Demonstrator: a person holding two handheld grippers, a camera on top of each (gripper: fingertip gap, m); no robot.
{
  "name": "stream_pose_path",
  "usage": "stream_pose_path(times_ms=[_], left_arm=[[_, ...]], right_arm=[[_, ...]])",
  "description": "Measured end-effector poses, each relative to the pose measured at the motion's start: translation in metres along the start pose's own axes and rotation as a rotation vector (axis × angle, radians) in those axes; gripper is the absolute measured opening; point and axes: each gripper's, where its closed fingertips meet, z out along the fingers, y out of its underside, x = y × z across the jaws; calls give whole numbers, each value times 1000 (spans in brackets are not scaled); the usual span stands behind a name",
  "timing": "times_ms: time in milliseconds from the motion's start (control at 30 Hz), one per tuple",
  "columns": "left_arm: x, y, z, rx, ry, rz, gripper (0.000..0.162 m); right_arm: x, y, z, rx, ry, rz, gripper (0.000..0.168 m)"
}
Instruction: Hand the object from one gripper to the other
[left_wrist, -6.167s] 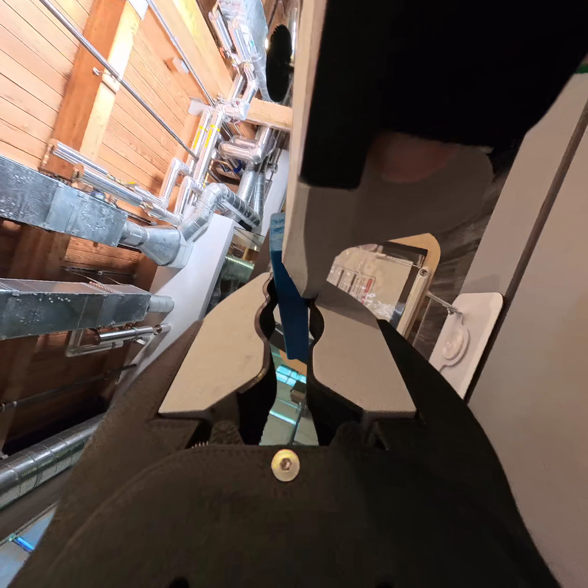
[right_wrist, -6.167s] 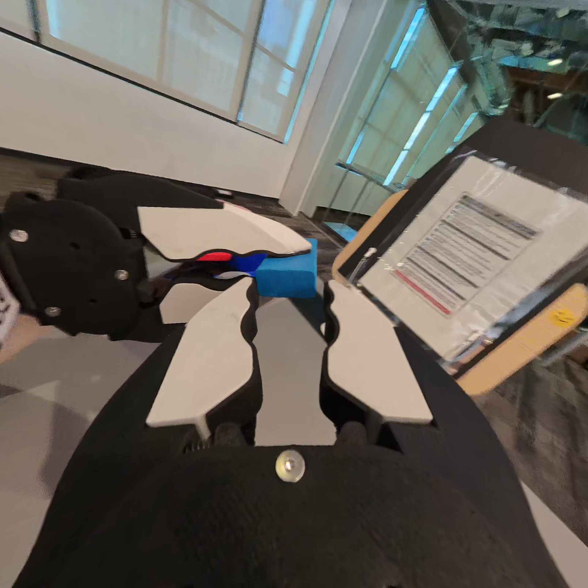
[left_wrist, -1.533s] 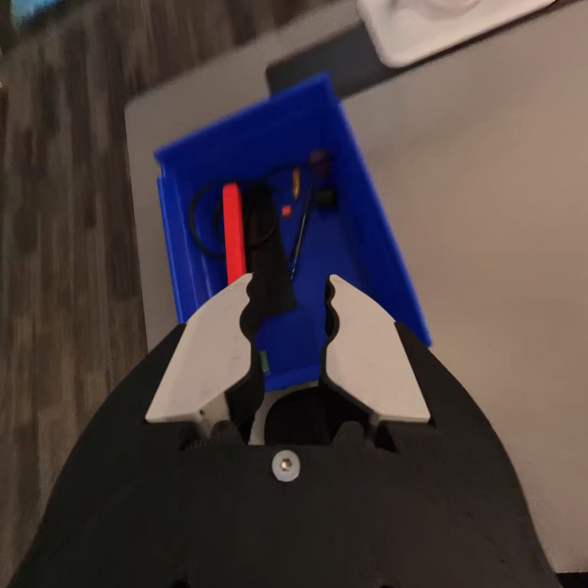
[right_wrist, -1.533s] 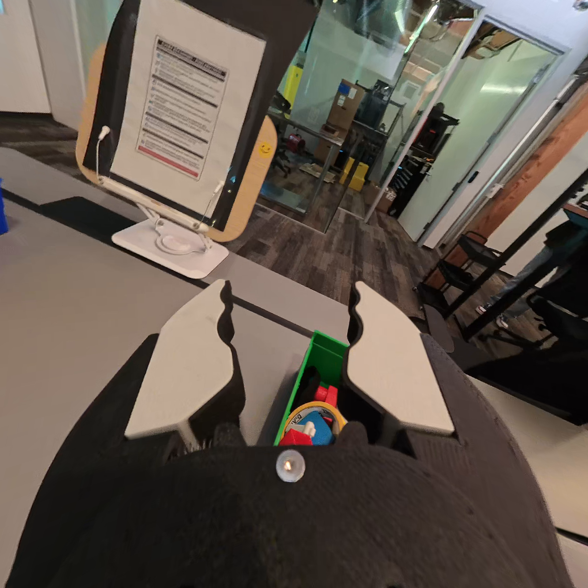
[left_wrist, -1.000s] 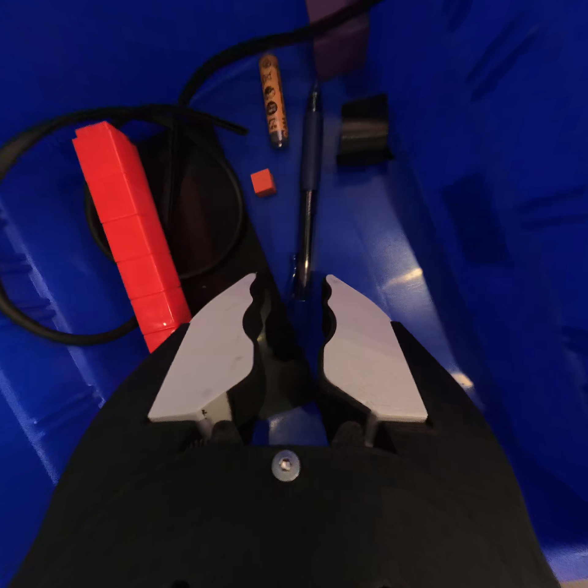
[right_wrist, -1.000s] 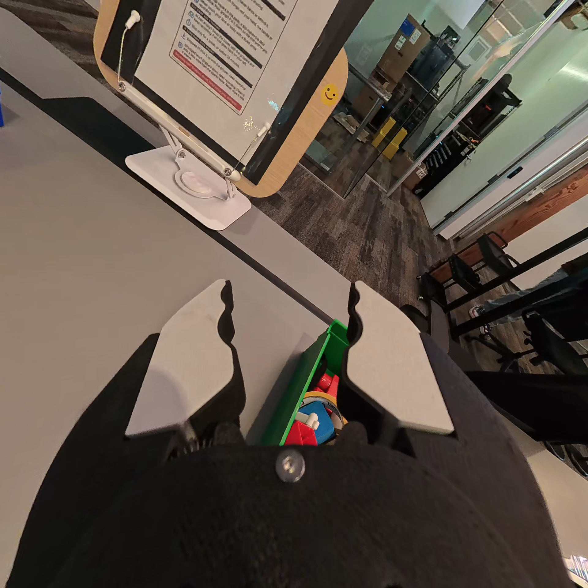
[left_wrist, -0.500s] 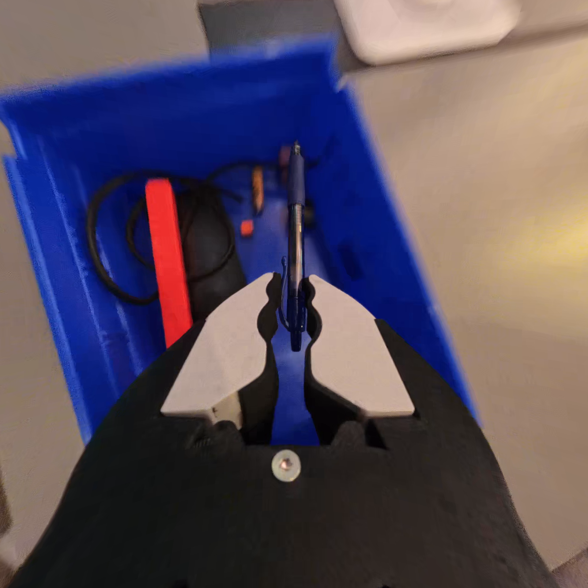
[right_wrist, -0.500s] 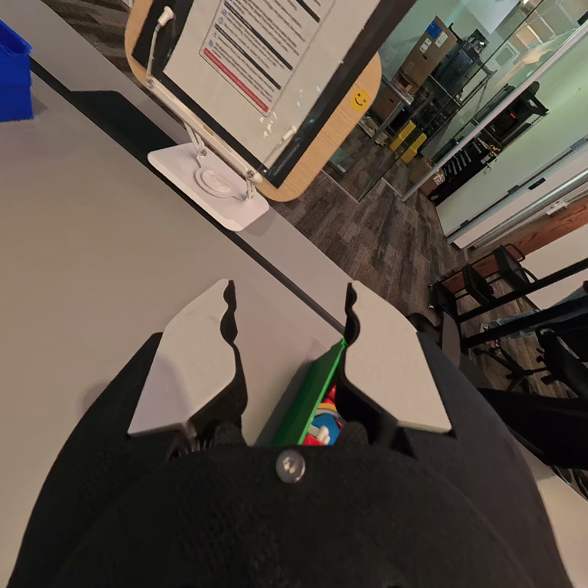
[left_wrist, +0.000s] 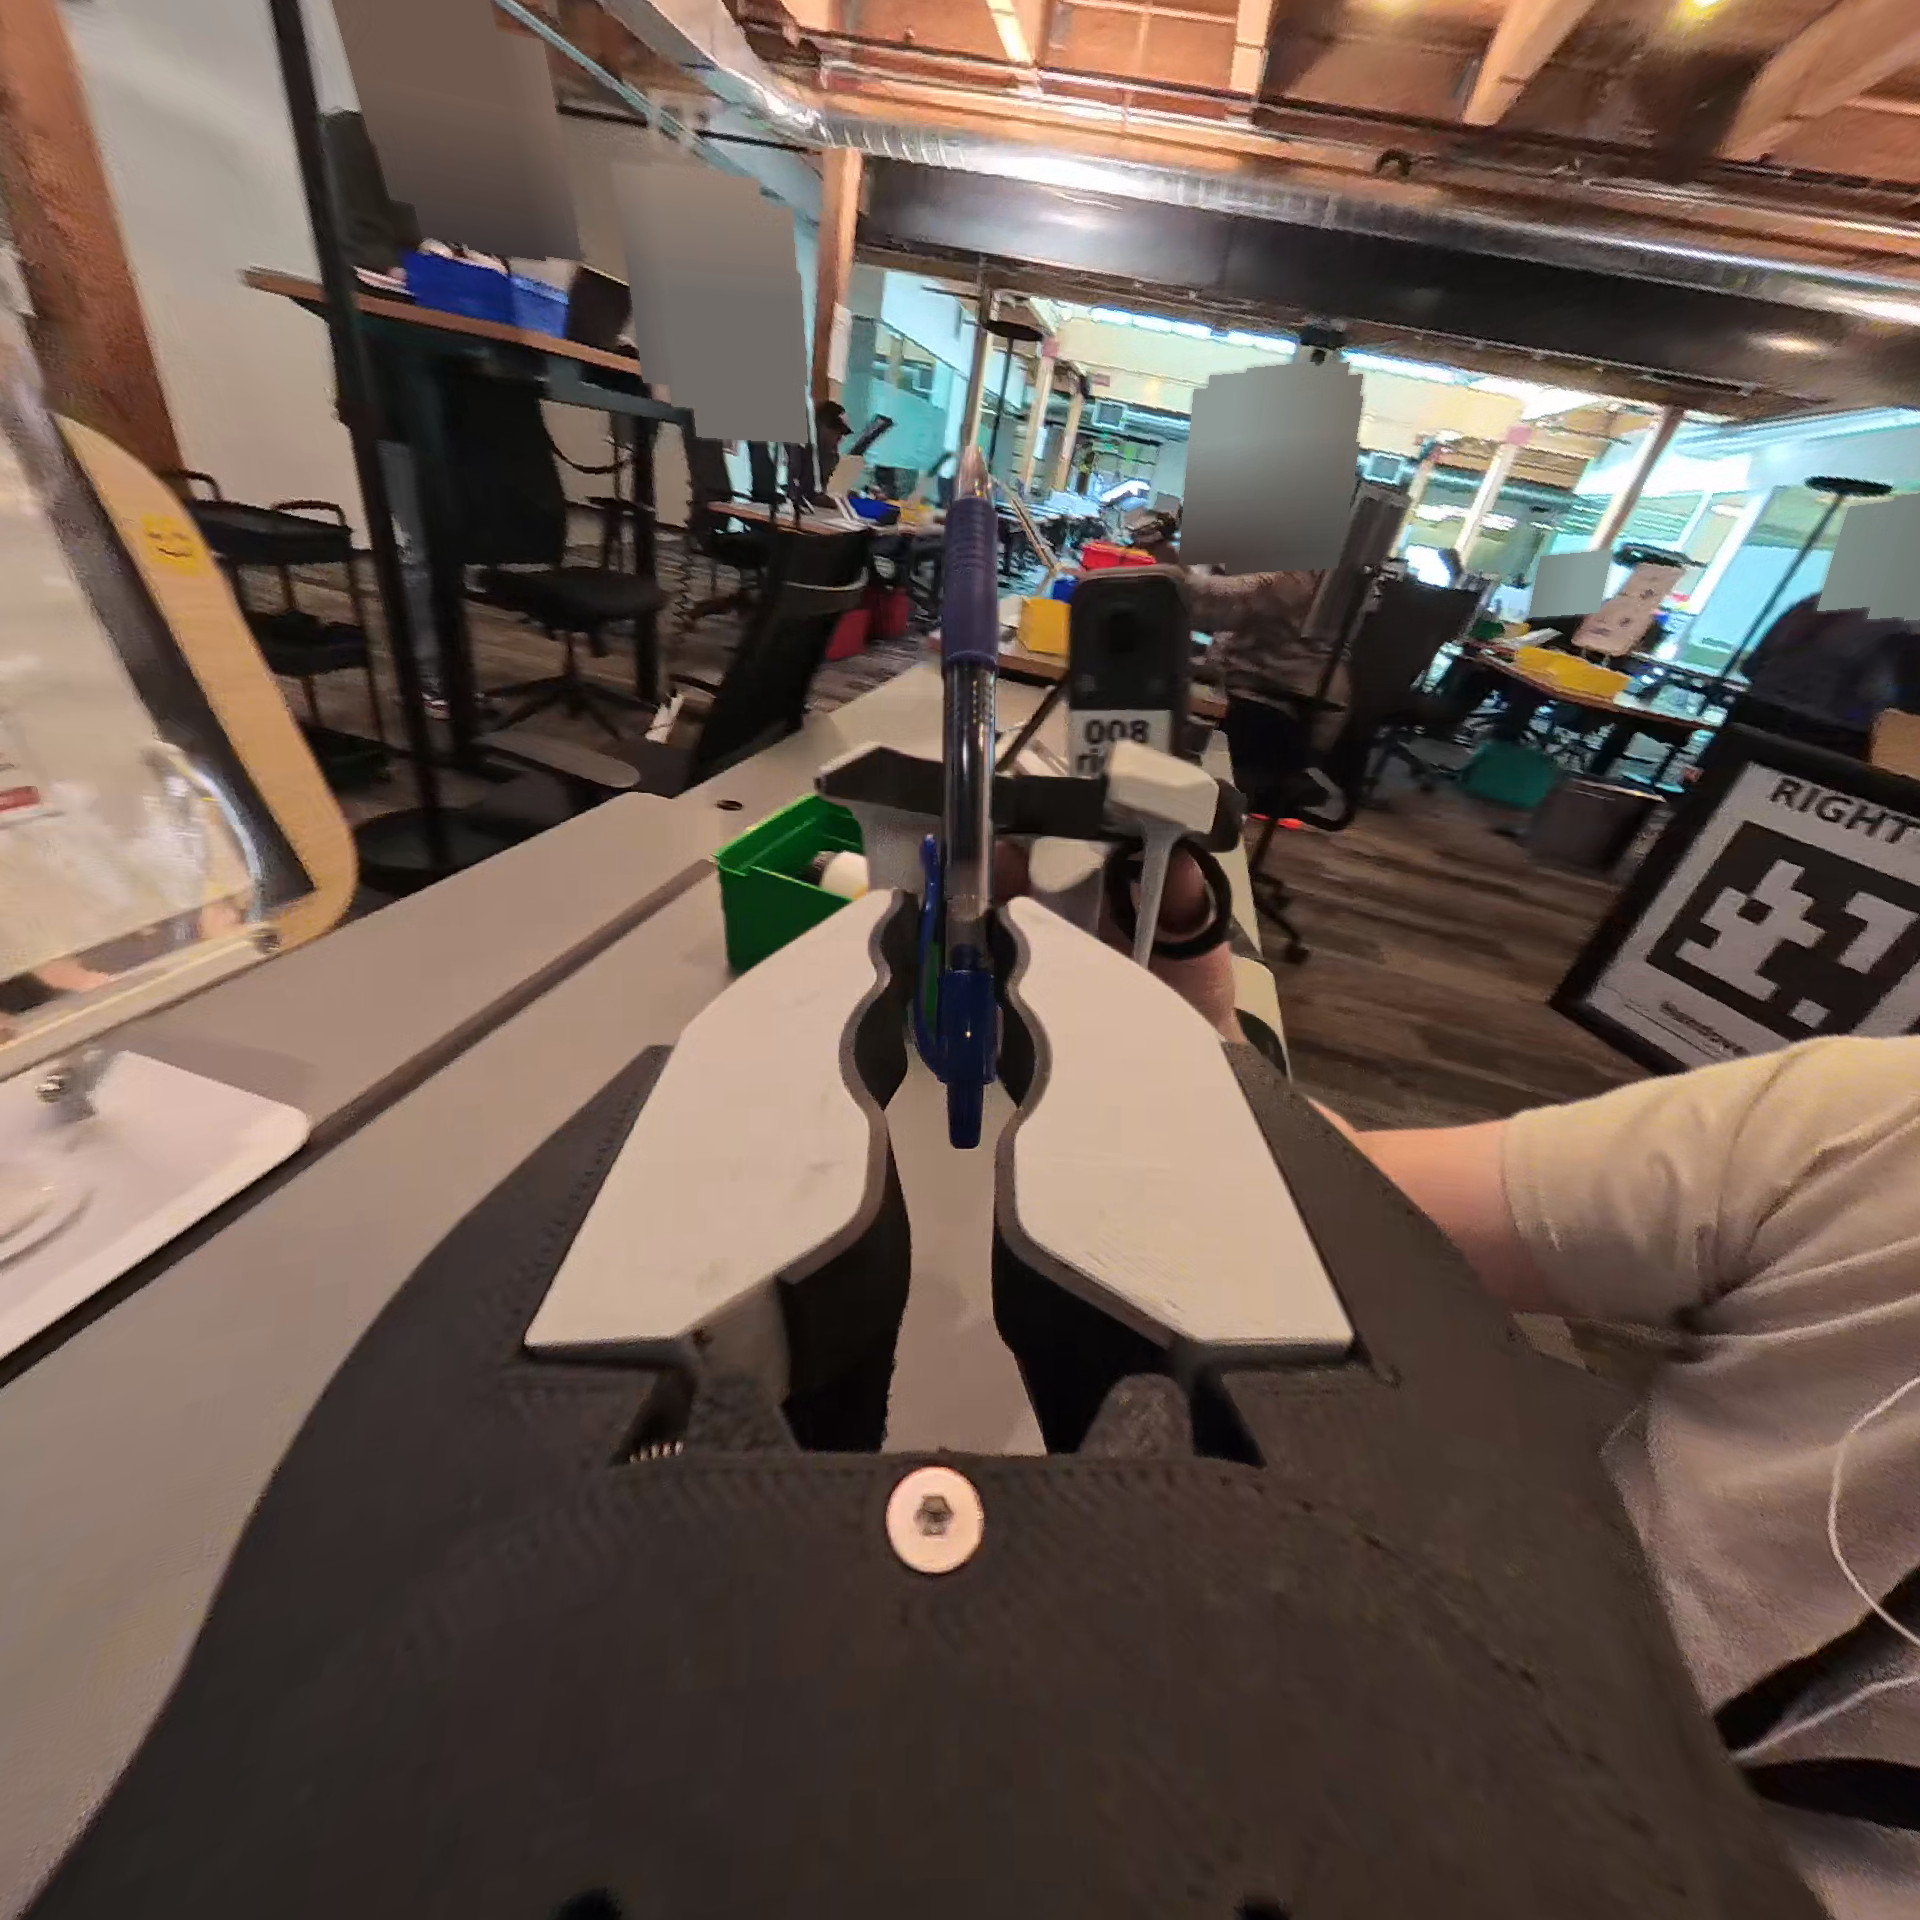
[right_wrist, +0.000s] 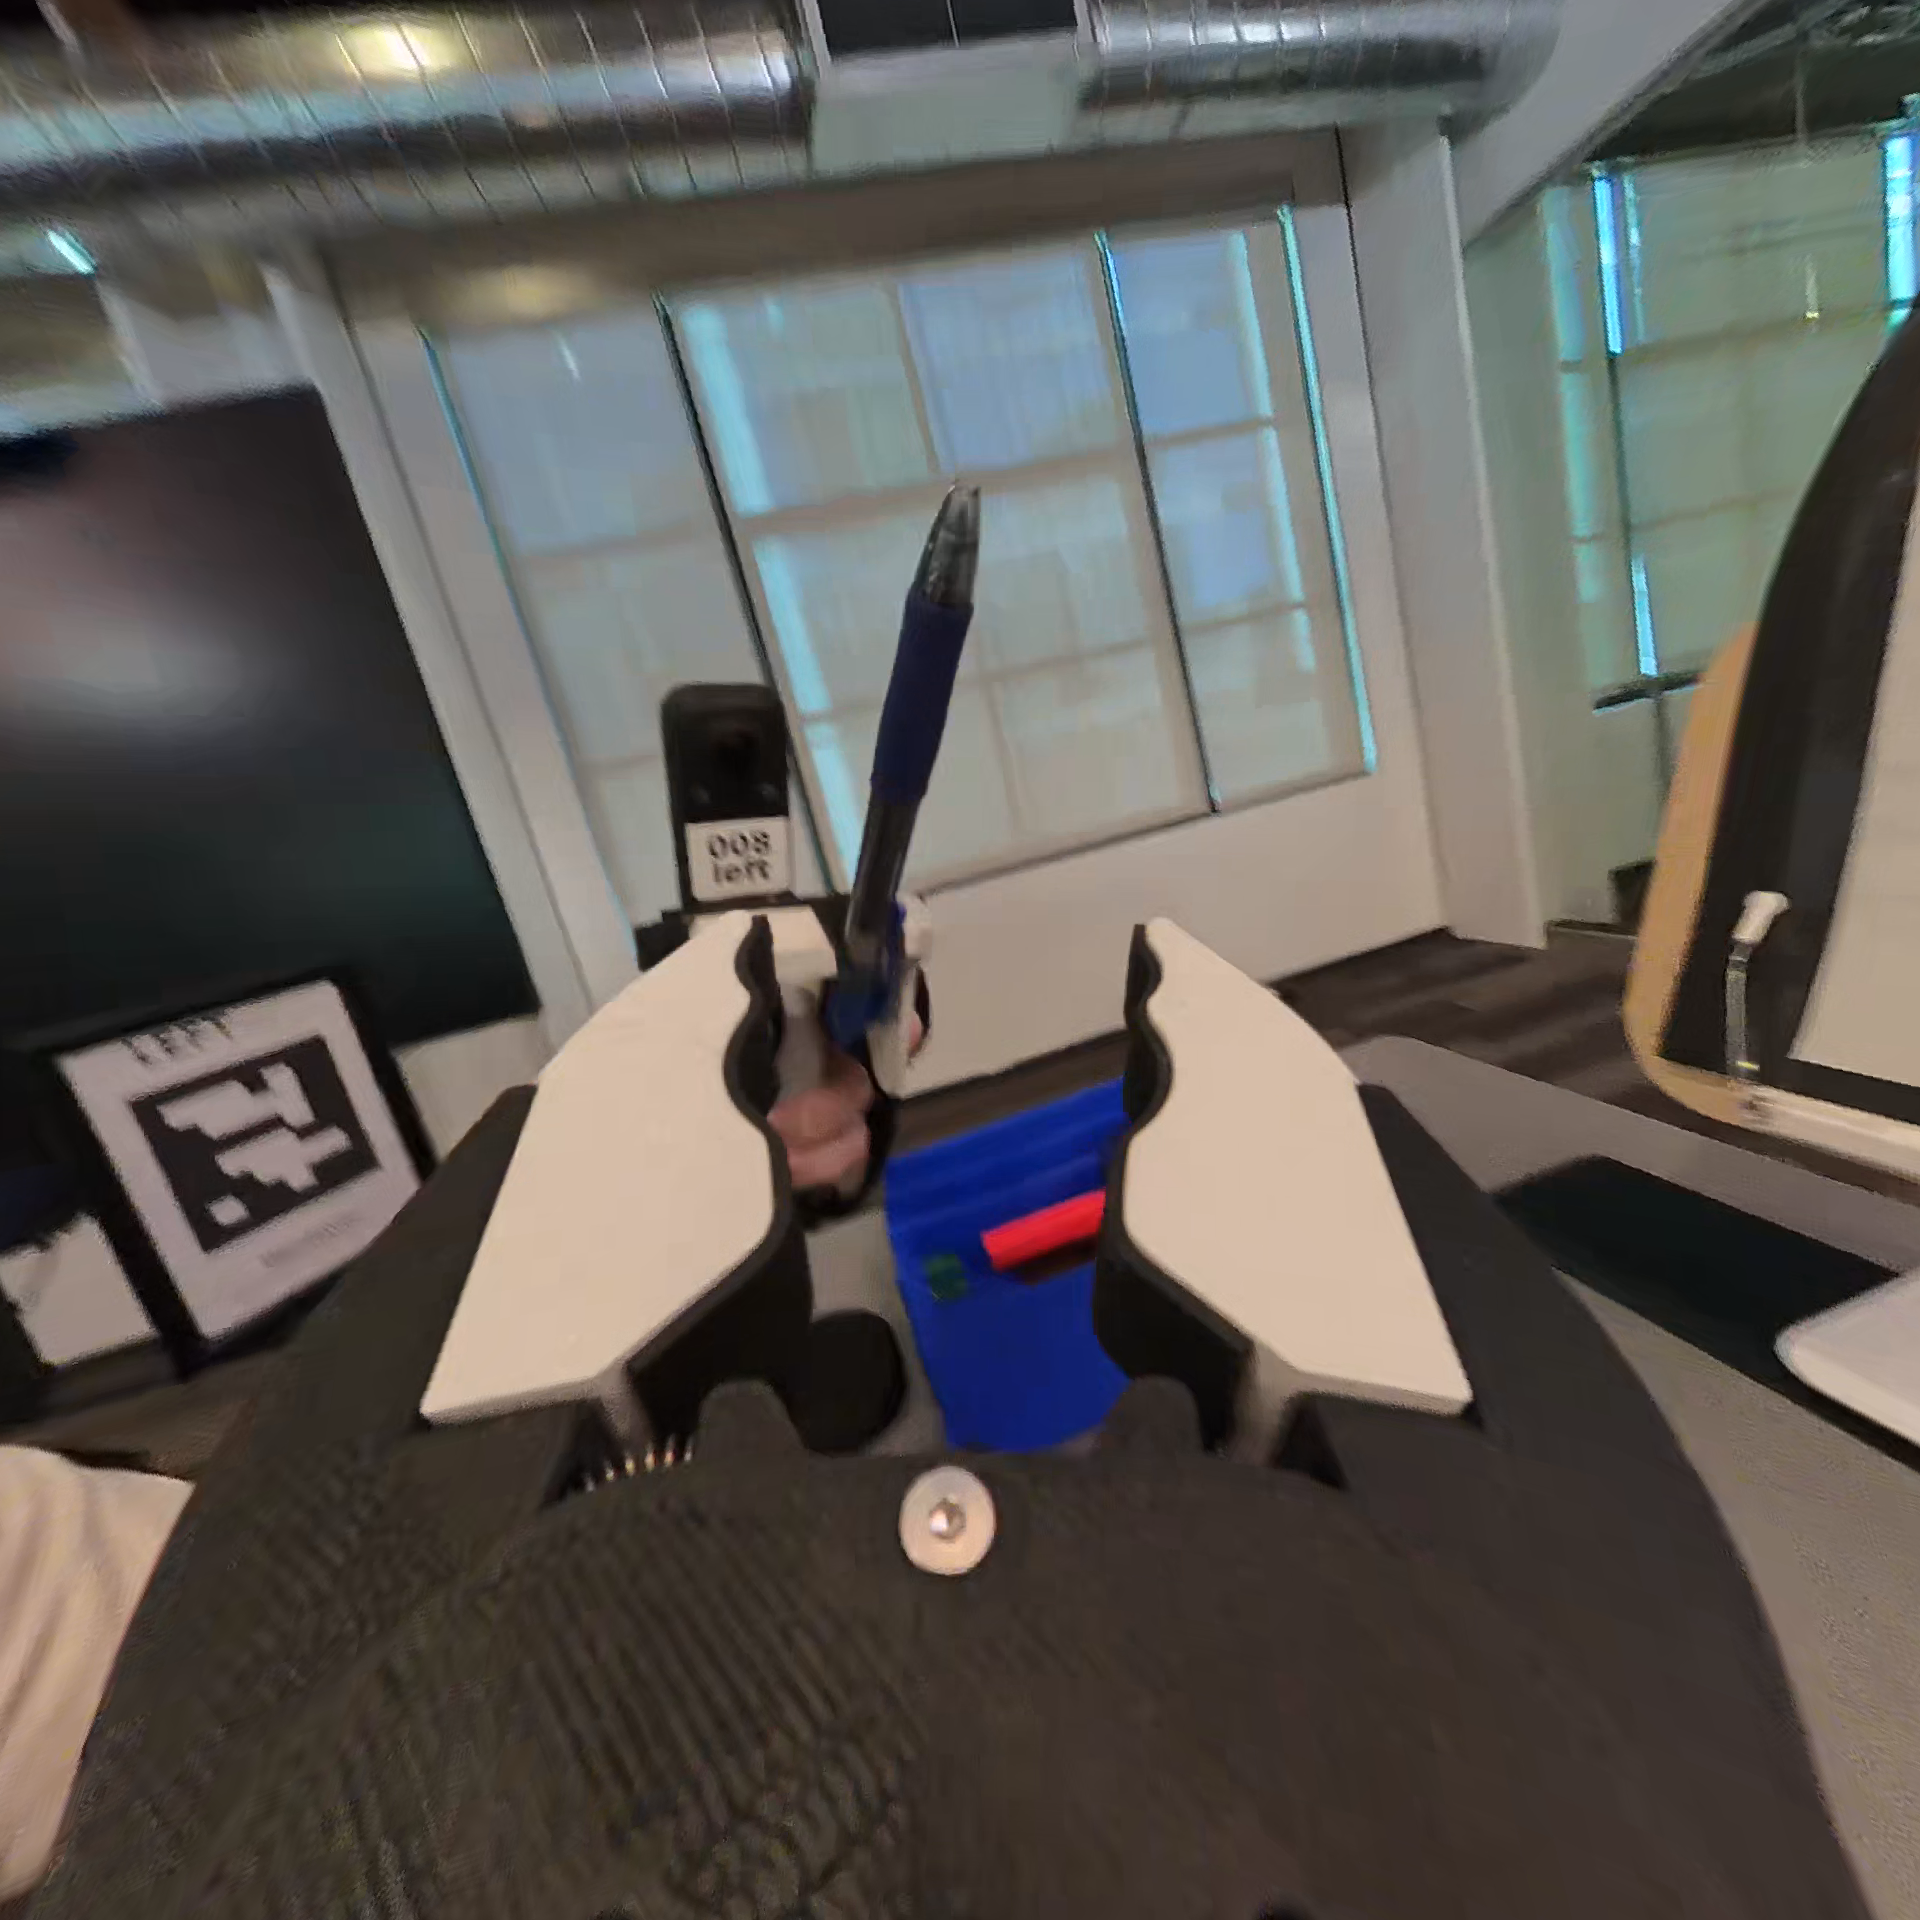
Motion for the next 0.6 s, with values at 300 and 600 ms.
stream_pose_path(times_ms=[300, 600], left_arm=[[1, 14, 29, 2, 3, 7, 13], [6, 14, 8, -59, -37, -133, 50]], right_arm=[[-5, 13, 3, -18, -119, 44, 14], [31, 1, -18, -143, 339, -1064, 14]])
